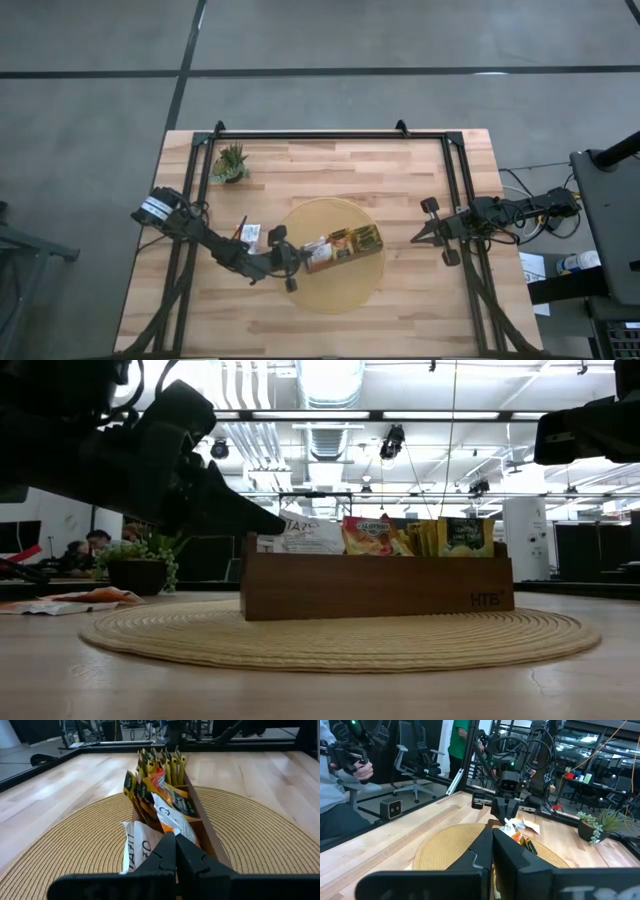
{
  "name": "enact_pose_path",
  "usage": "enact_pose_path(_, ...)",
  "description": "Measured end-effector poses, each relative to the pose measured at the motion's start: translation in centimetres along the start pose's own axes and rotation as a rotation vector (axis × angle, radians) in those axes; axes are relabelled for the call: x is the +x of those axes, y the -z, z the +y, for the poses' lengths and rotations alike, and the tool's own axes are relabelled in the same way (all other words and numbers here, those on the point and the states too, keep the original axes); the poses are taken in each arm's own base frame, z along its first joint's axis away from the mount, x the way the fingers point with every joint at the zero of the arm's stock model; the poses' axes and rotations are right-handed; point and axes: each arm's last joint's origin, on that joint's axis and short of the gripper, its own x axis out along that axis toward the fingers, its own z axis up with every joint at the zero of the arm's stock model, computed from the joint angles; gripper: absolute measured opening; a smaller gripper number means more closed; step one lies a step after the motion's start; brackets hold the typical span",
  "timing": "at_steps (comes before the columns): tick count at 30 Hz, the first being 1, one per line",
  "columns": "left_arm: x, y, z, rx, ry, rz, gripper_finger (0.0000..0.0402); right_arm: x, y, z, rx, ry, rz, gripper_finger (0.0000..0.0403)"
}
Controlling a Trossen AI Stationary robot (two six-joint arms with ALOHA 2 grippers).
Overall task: Pick & Place Tea
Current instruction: Put the bottom white tea bag into the left of the wooden organizer
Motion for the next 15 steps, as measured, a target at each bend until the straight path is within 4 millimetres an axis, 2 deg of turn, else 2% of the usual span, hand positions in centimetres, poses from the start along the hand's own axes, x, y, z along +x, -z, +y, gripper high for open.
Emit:
enact_pose_path(6,-0.5,-0.3,-0.3,0.053,0.023,0.000,0.0009,0.0,0.0,0.0,0.000,0.000,0.000,0.0009)
enact_pose_path(15,-1.9,-2.1,0.1,0.051,-0.006,0.047,0.0105,0.0,0.0,0.0,0.000,0.000,0.000,0.0009)
